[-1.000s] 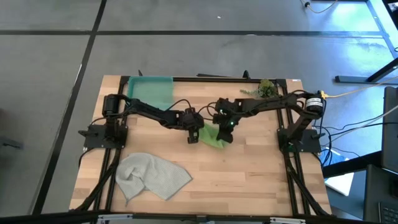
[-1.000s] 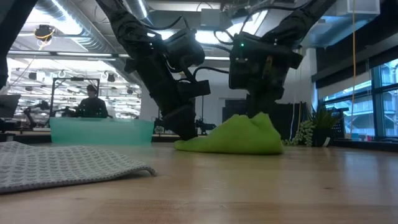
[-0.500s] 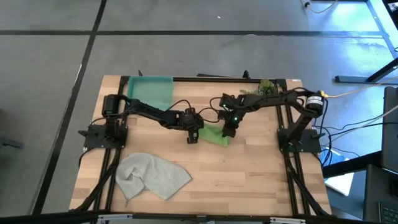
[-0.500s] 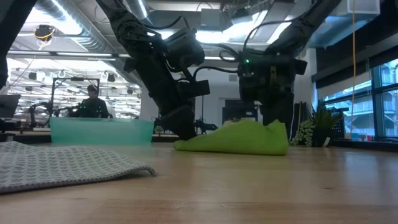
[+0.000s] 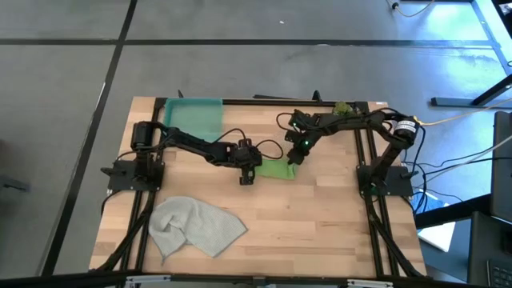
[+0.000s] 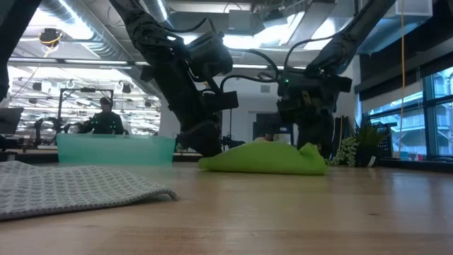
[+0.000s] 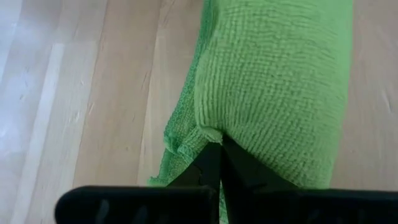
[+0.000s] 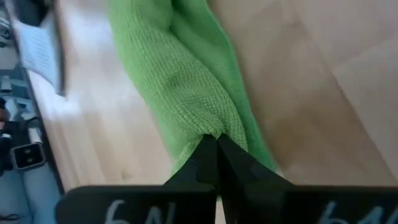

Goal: Roll microfiber towels into tight, uniform cylinder then place into a basket
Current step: Roll the green towel

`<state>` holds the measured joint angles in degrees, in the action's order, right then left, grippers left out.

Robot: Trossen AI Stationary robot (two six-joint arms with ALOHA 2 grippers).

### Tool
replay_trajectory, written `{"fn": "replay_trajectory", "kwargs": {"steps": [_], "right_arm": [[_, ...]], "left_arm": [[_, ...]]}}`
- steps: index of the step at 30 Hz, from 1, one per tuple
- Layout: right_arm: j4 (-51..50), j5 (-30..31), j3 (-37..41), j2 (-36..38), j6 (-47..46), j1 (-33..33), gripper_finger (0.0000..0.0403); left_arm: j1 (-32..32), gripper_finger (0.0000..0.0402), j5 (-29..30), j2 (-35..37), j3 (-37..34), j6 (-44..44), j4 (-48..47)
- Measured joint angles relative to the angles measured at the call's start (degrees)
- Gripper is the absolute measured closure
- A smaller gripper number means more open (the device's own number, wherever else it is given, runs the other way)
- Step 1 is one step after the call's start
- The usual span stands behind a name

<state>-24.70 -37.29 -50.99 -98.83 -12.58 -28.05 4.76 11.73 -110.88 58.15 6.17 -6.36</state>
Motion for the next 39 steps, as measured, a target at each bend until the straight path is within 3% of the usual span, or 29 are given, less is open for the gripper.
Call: {"fn": "replay_trajectory", "kwargs": {"steps": [9, 15, 23, 30, 39], "right_arm": [[4.41, 5.49, 3.42, 0.00, -0.47, -0.78, 0.0403], [4.56, 6.99, 3.41, 0.00, 0.26, -0.71, 0.0403], [4.47, 7.16, 3.40, 0.02, 4.53, -0.72, 0.0401], [5.41, 7.32, 3.44, 0.02, 5.33, -0.72, 0.0361], [5.43, 7.55, 3.49, 0.02, 5.35, -0.68, 0.0293]], "left_arm": [[-0.08, 0.0401, 0.69, 0.28, 0.00, 0.04, -0.10], [-1.55, 0.0401, 7.22, 3.98, -0.57, 1.15, -3.96], [-1.54, 0.0401, 10.64, 4.80, -0.48, 0.34, -4.10], [-1.56, 0.0387, 11.00, 4.91, -0.44, 0.02, -3.93], [-1.39, 0.0328, 11.24, 5.00, -0.35, -0.07, -3.90]]}}
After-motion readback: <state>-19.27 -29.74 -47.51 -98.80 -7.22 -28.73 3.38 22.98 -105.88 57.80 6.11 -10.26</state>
